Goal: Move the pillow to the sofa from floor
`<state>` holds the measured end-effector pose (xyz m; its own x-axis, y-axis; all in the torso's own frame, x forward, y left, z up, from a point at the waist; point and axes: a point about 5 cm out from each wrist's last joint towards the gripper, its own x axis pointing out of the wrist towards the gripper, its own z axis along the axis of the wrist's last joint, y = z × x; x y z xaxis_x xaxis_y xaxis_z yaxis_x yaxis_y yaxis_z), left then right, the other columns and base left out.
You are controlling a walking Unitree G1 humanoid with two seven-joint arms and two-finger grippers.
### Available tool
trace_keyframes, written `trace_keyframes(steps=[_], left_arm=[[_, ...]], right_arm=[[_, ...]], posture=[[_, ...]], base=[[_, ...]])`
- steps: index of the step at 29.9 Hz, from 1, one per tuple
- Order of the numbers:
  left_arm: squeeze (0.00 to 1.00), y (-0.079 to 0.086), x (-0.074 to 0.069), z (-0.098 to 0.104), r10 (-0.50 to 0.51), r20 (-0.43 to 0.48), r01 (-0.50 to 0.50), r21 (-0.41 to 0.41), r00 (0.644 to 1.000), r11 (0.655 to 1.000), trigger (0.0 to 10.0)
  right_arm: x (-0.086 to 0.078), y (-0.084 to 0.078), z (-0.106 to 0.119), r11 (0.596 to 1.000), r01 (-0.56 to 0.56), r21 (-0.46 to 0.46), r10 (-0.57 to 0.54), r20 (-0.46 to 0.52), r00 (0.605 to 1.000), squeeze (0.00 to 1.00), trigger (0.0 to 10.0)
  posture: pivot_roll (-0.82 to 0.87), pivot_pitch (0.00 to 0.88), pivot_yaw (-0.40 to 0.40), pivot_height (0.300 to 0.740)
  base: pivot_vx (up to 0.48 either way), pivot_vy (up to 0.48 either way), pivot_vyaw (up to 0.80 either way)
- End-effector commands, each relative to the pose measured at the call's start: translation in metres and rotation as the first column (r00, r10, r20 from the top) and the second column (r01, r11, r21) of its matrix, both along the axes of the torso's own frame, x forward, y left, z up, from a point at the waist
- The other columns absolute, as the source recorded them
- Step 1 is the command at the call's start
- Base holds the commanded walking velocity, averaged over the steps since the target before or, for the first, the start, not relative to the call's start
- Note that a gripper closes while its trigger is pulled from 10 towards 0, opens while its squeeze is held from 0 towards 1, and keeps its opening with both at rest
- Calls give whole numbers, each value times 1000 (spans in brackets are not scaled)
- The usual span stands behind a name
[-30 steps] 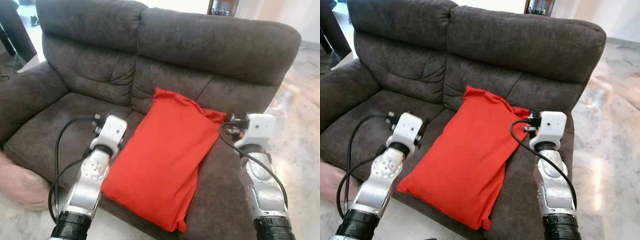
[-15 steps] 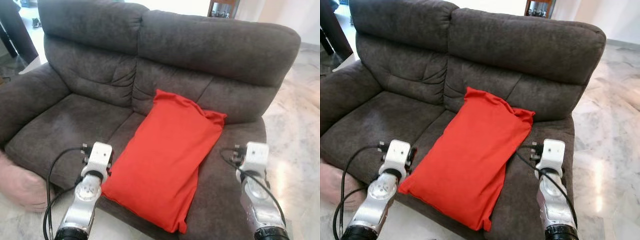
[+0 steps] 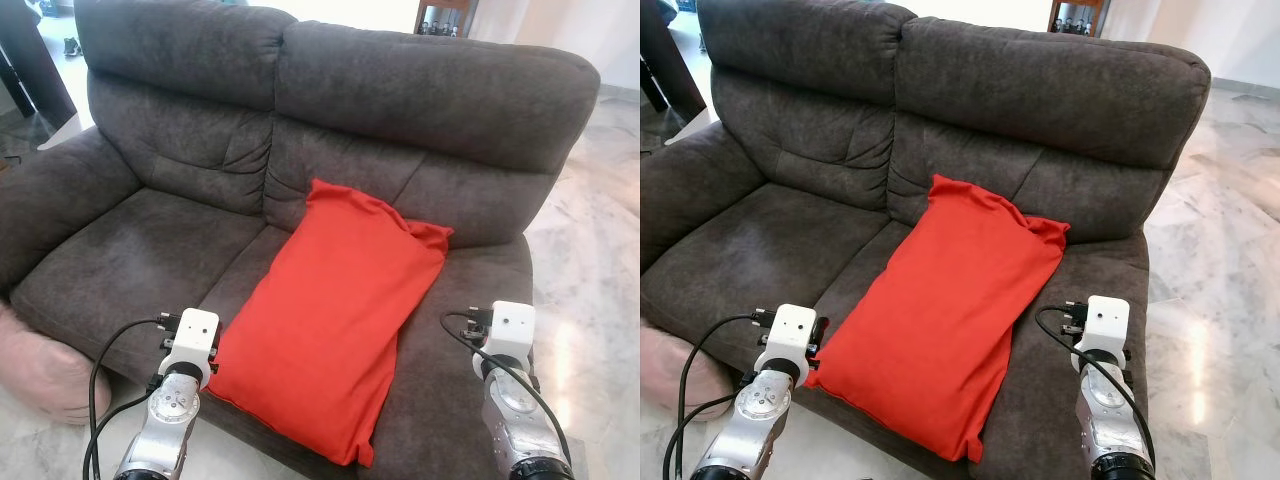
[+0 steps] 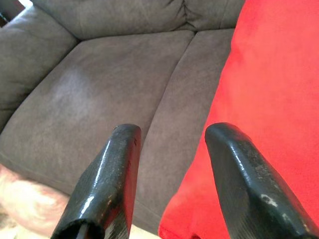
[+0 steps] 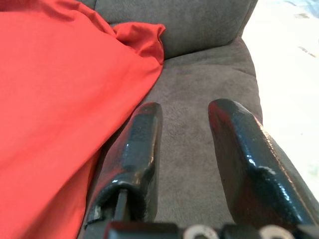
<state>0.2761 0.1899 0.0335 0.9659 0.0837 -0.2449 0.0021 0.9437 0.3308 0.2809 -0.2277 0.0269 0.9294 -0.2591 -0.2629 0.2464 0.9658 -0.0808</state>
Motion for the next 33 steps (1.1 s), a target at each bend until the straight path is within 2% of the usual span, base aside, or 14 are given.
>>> trace_keyframes(steps=[1, 7, 33], left_arm=[[0, -3, 2, 3, -9, 20, 9, 5, 1000, 1000, 10000], [0, -4, 4, 4, -11, 33, 11, 2, 999, 1000, 10000], [0, -6, 5, 8, -20, 59, 20, 14, 998, 1000, 10000]], right_arm=[[3, 3, 1, 1000, -6, 5, 6, 9, 1000, 0, 10000], [4, 6, 1, 1000, -21, 2, 21, 17, 1000, 0, 10000], [7, 13, -2, 999, -46, -1, 46, 25, 999, 0, 10000]], posture=[[128, 60, -21, 740], [129, 61, -21, 740], [138, 67, -19, 740]], base=[[0, 0, 0], [0, 124, 0], [0, 364, 0]])
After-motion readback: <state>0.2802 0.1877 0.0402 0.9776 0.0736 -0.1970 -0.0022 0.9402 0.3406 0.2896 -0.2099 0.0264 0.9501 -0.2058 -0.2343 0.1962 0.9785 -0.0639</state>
